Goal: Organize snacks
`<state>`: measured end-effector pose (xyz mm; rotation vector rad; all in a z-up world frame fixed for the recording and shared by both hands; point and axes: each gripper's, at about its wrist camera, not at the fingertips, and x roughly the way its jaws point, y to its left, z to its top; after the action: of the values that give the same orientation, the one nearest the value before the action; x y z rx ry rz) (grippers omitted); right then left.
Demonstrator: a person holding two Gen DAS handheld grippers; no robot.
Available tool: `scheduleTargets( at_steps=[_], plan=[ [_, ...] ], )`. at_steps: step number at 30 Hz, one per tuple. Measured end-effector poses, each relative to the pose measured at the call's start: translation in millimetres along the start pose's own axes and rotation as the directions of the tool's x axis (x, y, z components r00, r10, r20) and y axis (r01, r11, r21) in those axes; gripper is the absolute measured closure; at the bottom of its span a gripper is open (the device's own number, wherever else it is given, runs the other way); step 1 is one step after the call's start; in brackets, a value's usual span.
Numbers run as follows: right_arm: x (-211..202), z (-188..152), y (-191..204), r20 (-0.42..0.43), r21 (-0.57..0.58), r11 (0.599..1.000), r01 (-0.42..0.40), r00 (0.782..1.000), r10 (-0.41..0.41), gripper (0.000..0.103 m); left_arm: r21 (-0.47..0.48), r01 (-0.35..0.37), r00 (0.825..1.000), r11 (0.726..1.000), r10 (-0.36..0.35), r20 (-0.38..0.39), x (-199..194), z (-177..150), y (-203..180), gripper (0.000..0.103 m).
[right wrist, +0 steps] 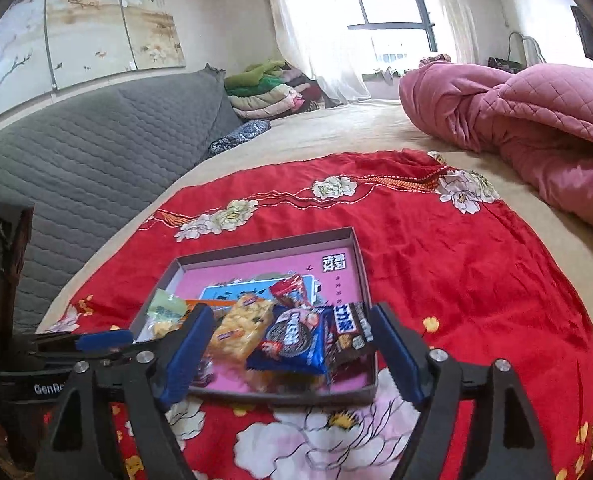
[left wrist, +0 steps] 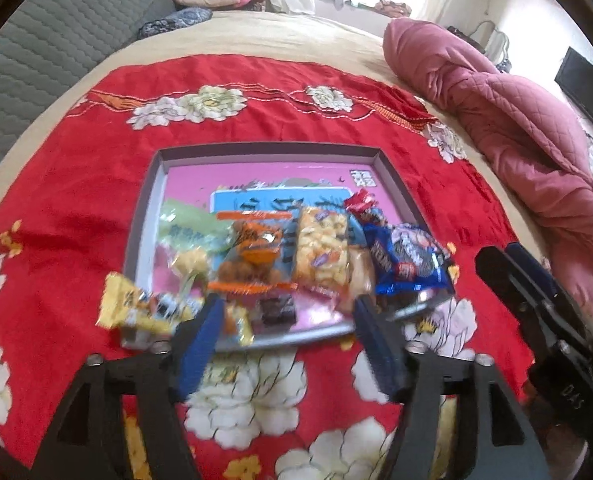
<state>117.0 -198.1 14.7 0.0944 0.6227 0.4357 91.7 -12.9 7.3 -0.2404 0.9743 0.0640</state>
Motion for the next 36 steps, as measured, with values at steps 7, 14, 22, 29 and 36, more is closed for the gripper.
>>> scheduleTargets(
  at_steps=[7,14,22,29,36],
  plan=[
    [-25.9,-19.2,3.6,-0.034,0.026,0.999,0.024,0.999,-0.023,0.007,0.017,-0.034,0.999,0.999,0.034,-0.008,-15.9,-27.3,2.3,0.029],
    [-40.7,-36.4,9.1,-0.081,0.029,0.997,0.072,0.994,-0.069,0.002,0.016,-0.039,0.998,0.999,0.040,-0.057,-18.7,-52.7,2.8,0.029],
    [-44.3,-54.0,18.3,-0.148,-0.027,0.995,0.097,0.984,-0.100,0.002,-0.009,-0.059,0.996,0.998,0.058,-0.070,-24.5,-67.0,3.0,0.029],
    [-44.7,-59.6,30.5,-0.153,-0.081,0.994,0.078,0.984,-0.090,0.002,-0.010,-0.075,0.995,0.997,0.074,-0.071,-23.3,-68.4,4.2,0.029],
    [-43.5,-61.3,30.5,-0.154,-0.083,0.993,0.085,0.983,-0.097,0.002,0.002,-0.063,0.995,0.998,0.063,-0.079,-21.2,-69.1,2.0,0.029]
  ],
)
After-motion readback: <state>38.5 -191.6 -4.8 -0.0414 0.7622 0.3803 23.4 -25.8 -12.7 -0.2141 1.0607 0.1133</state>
